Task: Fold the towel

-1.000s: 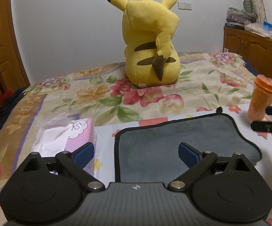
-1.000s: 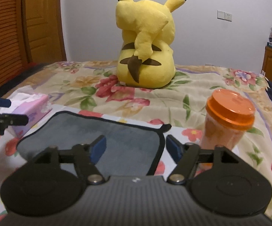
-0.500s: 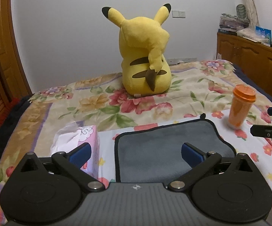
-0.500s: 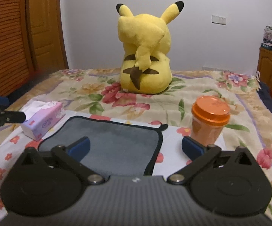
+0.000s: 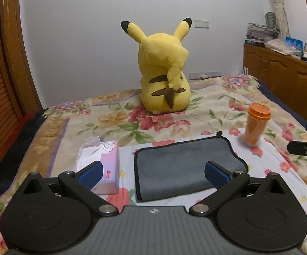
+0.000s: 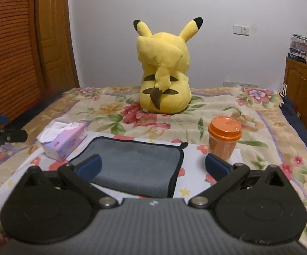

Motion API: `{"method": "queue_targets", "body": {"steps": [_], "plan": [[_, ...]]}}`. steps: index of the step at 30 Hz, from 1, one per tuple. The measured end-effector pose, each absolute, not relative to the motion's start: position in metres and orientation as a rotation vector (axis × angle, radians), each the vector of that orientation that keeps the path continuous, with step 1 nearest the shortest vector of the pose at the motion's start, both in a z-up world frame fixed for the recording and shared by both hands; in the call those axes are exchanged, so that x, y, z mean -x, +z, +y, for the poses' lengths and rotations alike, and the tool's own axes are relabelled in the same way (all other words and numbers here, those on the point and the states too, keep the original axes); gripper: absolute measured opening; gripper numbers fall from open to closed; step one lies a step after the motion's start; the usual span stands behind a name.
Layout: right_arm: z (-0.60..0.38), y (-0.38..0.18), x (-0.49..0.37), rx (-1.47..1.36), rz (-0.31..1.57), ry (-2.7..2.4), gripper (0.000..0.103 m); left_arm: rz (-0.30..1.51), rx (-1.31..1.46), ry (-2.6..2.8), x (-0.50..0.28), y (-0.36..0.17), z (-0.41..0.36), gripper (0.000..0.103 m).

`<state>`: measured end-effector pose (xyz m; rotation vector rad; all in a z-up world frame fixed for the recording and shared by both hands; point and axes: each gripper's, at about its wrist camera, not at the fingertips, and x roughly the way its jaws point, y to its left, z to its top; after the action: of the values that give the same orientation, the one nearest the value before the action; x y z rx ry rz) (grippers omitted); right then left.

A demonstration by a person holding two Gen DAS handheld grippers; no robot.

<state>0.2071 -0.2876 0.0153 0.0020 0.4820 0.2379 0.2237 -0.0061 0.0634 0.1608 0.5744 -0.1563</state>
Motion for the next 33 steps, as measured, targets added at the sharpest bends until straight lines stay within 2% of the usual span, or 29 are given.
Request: {"method": "queue_targets", "body": {"steps": [16,33], "plan": [[-0.272,0.029,-0.135,0.018,0.467,0.284,0.103,0.582,-0.184,-0.184,-0.136,0.087,-0.003,0.103],[-0.257,0.018,-0.08,0.008,0.469,0.316,0.103,0.648,-0.118,-0.168,-0.073,0.051,0.008,0.103]]}}
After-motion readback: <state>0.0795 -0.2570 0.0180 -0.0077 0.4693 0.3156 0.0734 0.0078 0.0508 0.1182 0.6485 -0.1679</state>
